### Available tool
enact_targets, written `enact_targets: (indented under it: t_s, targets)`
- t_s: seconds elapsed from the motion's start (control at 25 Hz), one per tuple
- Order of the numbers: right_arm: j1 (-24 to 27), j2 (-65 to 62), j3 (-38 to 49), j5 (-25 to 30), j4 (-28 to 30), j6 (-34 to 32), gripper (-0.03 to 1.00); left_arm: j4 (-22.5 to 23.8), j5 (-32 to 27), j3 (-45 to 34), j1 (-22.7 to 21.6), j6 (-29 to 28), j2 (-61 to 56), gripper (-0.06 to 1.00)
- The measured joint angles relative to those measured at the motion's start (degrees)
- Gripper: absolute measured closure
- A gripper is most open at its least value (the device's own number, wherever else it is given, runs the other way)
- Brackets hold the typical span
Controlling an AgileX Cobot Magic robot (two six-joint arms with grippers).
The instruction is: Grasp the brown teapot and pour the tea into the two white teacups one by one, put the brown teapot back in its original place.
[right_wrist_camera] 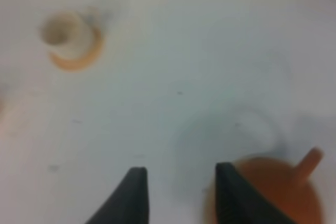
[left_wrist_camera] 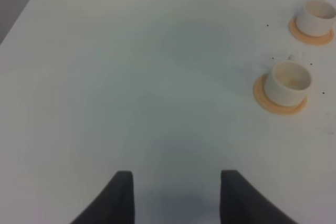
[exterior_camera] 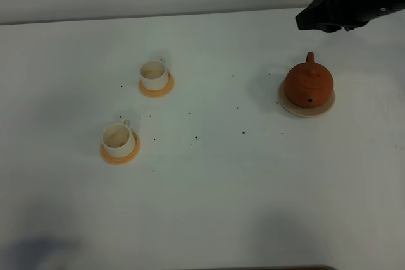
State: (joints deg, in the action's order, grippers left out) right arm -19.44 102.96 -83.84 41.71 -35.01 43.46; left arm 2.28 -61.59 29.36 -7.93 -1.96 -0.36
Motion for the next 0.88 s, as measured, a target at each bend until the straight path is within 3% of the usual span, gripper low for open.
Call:
enact_targets:
  t_s: [0.2,0.36,0.56,0.88]
  targets:
    - [-3.25,11.19,-11.34,1.3,20.46,-10.42,0.54,0.0,0.0,0.0,0.0,0.0,0.0,0.56]
    - [-3.45,18.84,-18.44,2.13,32.22,-14.42,0.47,0.0,0.0,0.0,0.0,0.0,0.0,0.56]
    - [-3.45,25.65,-25.21,2.25,38.98,-15.25,0.46,0.0,0.0,0.0,0.0,0.0,0.0,0.56]
    - [-3.5,31.65,-29.06,2.9,40.24,-15.29,0.45,0.0,0.0,0.0,0.0,0.0,0.0,0.56]
